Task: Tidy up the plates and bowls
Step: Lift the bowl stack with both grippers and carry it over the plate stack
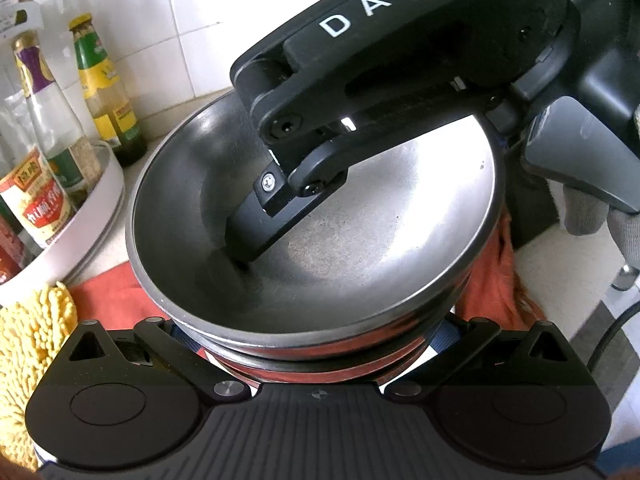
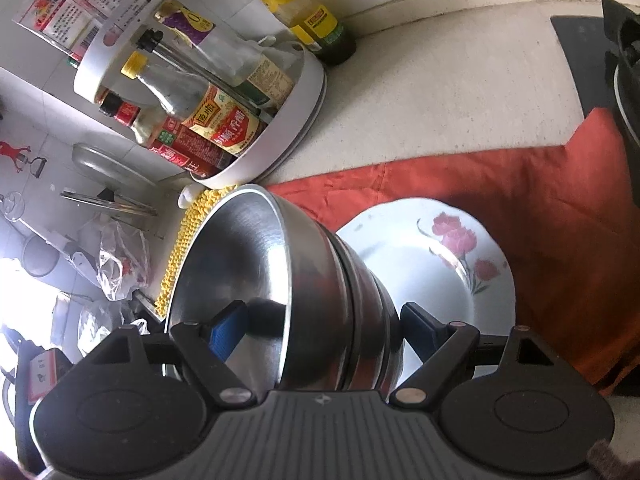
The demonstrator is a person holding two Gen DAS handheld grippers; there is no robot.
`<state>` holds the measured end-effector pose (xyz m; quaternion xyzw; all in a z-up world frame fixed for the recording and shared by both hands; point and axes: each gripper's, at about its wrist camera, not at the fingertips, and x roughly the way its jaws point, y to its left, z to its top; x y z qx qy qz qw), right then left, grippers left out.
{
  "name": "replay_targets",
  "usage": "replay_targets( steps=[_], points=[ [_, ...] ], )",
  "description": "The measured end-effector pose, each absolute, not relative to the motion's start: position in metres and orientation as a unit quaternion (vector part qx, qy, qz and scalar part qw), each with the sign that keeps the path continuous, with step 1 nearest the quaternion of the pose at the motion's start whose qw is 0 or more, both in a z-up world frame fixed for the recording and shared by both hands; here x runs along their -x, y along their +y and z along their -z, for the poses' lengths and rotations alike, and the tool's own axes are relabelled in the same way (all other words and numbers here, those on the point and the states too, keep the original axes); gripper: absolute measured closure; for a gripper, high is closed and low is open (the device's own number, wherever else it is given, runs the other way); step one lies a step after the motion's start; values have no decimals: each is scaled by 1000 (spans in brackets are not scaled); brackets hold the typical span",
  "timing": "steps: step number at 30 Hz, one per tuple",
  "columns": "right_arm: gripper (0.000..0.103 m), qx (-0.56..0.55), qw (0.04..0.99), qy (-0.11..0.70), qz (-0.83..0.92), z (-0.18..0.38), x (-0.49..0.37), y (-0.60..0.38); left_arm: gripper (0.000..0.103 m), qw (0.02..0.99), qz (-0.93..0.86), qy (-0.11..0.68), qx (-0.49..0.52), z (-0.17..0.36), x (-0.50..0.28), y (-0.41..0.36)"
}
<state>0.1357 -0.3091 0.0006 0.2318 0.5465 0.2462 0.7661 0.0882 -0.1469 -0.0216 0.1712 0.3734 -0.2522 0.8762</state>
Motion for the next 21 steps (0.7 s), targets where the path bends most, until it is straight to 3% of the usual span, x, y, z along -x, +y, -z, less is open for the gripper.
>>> replay_targets(
  steps=[21],
  points=[
    [24, -218, 779, 524, -268, 26, -141, -316, 0, 881, 225, 374, -185, 44, -77, -158]
  ],
)
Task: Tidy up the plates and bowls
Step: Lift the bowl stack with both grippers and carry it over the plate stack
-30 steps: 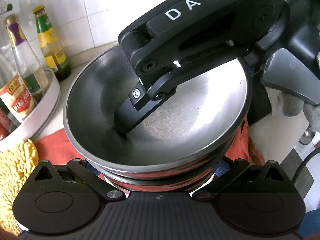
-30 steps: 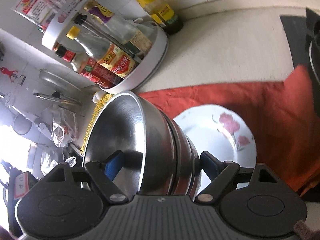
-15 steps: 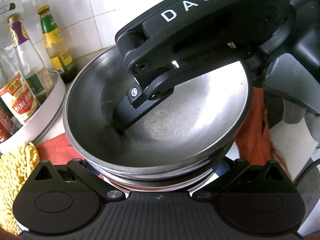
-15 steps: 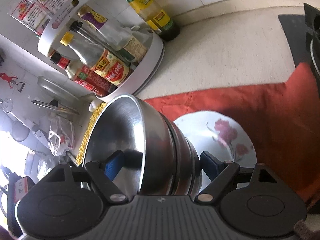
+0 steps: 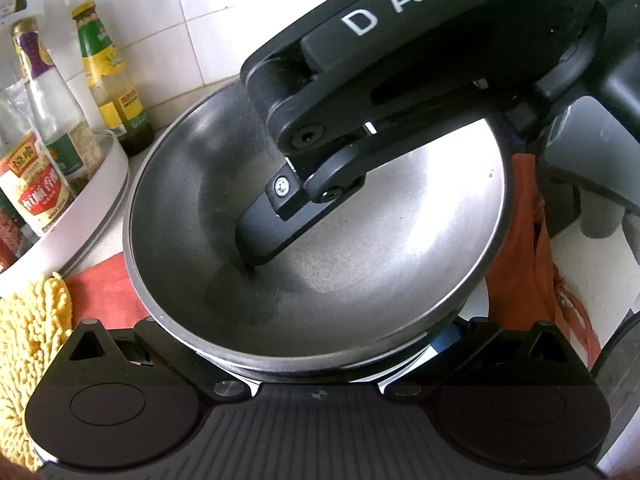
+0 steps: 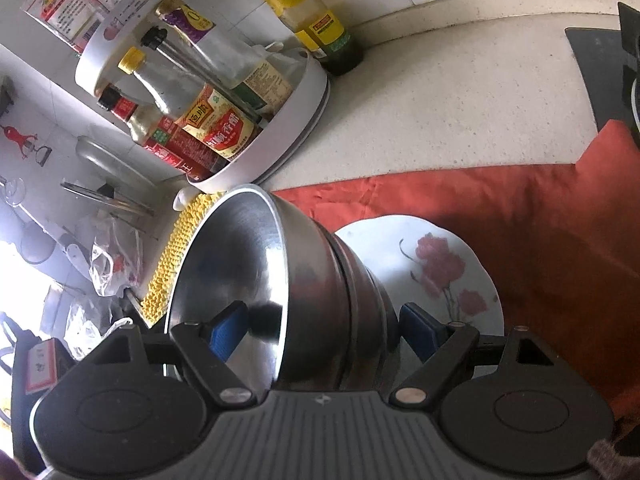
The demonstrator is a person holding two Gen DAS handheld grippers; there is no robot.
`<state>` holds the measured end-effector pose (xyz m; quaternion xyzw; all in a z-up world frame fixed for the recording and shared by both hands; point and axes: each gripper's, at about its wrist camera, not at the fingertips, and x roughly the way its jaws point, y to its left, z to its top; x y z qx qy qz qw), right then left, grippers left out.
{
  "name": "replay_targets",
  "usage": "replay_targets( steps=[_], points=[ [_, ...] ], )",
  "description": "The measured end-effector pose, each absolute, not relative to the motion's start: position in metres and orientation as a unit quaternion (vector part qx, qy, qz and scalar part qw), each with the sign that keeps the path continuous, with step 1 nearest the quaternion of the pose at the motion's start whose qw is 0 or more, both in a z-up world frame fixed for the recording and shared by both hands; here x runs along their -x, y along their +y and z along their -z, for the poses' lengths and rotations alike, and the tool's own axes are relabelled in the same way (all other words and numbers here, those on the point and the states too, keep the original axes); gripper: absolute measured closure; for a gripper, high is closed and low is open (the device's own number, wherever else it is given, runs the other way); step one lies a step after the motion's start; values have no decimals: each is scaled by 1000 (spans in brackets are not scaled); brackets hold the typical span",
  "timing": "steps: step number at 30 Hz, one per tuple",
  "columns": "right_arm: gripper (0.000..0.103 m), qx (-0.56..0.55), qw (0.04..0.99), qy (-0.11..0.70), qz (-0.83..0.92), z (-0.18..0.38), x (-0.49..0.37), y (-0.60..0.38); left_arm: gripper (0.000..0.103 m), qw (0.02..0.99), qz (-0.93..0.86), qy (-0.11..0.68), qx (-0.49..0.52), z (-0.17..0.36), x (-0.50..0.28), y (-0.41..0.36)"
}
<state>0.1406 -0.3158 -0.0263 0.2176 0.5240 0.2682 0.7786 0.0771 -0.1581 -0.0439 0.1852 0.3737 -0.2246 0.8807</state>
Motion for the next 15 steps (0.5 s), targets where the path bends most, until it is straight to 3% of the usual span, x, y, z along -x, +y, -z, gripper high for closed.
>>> replay_targets(
  steps=[15],
  points=[
    [25, -194, 784, 527, -264, 23, -126, -312, 0, 884, 223, 366, -187, 47, -73, -153]
  ],
)
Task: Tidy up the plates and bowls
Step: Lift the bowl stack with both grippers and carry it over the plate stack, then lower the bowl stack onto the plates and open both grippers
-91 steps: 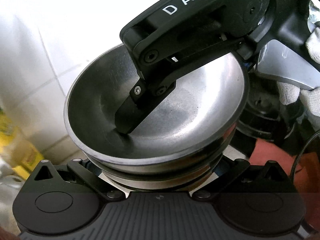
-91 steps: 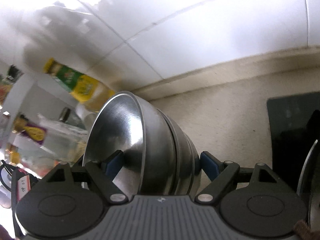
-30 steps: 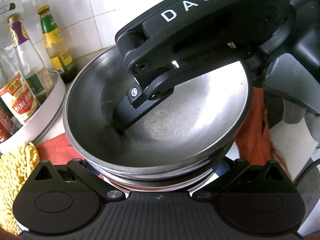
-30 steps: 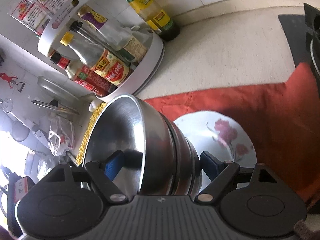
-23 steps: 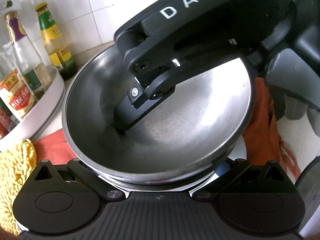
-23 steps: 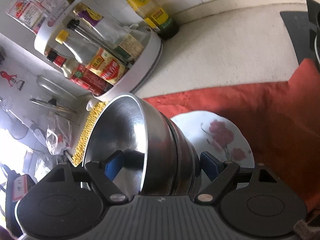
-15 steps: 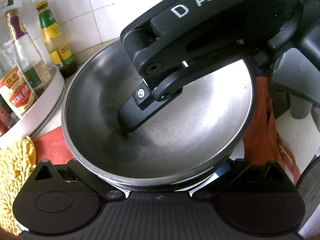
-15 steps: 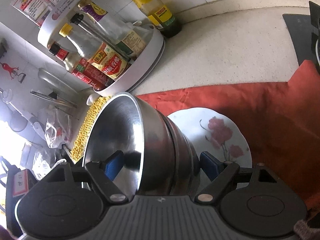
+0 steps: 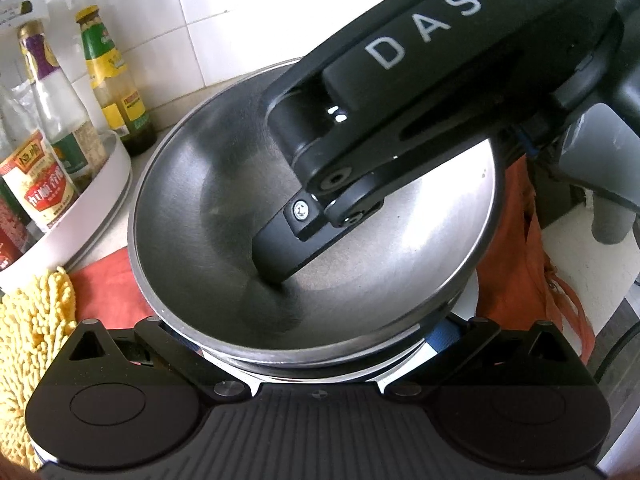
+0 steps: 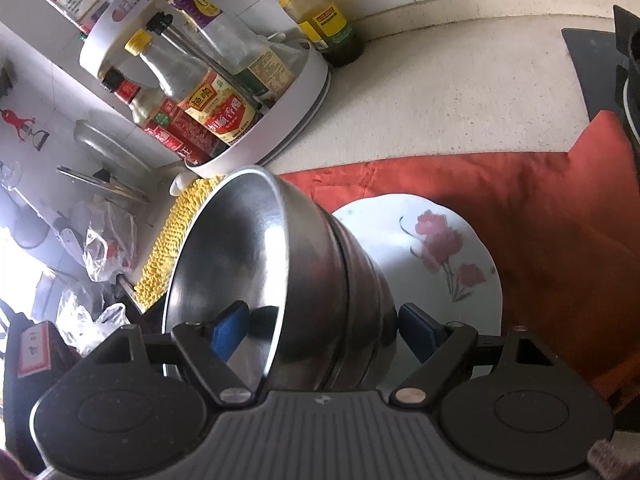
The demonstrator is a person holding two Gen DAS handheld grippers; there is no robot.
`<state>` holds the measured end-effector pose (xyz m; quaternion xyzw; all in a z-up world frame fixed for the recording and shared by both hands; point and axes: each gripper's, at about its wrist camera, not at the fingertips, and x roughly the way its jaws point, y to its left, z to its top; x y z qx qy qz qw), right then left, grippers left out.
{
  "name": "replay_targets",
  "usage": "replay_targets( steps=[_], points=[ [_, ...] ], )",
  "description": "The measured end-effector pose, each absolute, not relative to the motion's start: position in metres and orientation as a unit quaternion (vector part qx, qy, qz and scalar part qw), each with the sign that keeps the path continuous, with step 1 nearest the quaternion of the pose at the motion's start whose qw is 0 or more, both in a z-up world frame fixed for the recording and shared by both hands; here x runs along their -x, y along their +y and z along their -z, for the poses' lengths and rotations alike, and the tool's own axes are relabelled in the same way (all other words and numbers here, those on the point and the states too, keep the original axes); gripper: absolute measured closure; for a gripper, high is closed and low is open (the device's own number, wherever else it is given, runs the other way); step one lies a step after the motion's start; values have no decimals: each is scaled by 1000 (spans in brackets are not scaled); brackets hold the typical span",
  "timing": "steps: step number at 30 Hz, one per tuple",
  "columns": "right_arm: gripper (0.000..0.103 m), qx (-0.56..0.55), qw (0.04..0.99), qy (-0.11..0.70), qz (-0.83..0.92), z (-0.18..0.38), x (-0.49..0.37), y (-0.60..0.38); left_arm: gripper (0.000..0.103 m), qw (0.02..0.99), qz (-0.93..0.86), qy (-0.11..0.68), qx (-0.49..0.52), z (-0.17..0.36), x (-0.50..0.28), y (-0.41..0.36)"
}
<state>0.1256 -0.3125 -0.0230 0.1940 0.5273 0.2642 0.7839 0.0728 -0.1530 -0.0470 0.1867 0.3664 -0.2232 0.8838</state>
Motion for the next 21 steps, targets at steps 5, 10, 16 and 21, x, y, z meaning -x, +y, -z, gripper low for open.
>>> replay_targets(
  steps=[5, 10, 16, 21],
  points=[
    [25, -193, 786, 527, -260, 22, -120, -313, 0, 884, 222, 366, -186, 46, -72, -153],
    [25, -192, 789, 522, -259, 19, -116, -313, 0, 889, 216, 361, -183, 43, -70, -154],
    [25, -191, 795, 513, -262, 13, -113, -312, 0, 892, 212, 354, -182, 39, -70, -153],
    [25, -190, 798, 510, -260, 12, -113, -312, 0, 893, 211, 352, -183, 40, -71, -154]
  ],
)
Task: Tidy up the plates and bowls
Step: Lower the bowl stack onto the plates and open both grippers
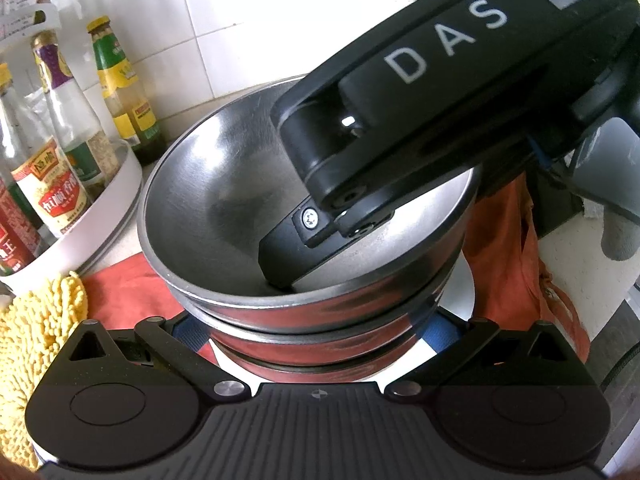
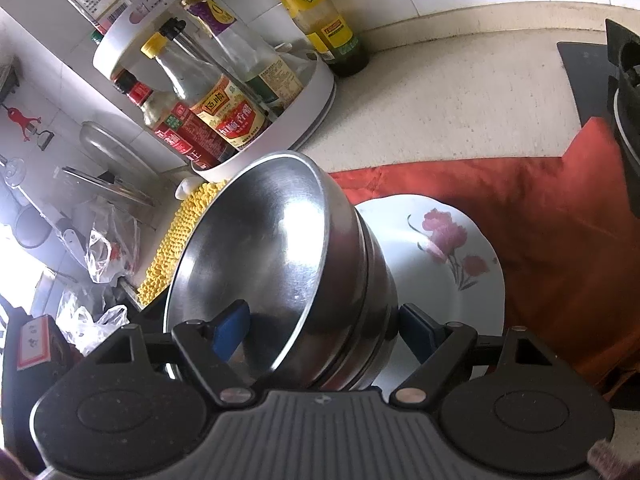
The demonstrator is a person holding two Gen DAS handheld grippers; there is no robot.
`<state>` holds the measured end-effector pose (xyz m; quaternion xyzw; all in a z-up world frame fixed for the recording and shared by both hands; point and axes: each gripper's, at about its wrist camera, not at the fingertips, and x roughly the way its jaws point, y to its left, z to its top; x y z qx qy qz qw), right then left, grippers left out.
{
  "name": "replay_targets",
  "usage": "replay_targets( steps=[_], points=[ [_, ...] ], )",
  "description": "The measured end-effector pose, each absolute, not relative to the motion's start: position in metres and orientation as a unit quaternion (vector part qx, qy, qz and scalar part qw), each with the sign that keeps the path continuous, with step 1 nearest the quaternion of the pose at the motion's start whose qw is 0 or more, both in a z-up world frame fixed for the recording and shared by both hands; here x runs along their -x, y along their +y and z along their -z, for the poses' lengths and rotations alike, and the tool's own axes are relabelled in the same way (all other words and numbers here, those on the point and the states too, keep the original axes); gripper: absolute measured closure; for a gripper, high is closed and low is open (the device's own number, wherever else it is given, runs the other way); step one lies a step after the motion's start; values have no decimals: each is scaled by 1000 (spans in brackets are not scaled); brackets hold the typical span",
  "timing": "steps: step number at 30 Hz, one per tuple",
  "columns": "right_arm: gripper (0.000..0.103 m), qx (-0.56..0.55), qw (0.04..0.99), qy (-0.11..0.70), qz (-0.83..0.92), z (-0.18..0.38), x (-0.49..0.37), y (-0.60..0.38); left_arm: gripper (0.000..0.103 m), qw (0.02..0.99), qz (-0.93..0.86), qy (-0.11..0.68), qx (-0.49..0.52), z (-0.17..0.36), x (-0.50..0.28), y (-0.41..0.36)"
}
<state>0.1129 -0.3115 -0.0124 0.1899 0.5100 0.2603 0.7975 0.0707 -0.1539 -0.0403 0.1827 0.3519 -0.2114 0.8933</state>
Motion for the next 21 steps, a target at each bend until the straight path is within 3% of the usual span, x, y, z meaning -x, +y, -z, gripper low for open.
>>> replay_targets(
  steps=[21],
  points=[
    [25, -161, 807, 511, -251, 17, -114, -312, 0, 892, 201, 343, -214, 44, -47, -154]
  ],
)
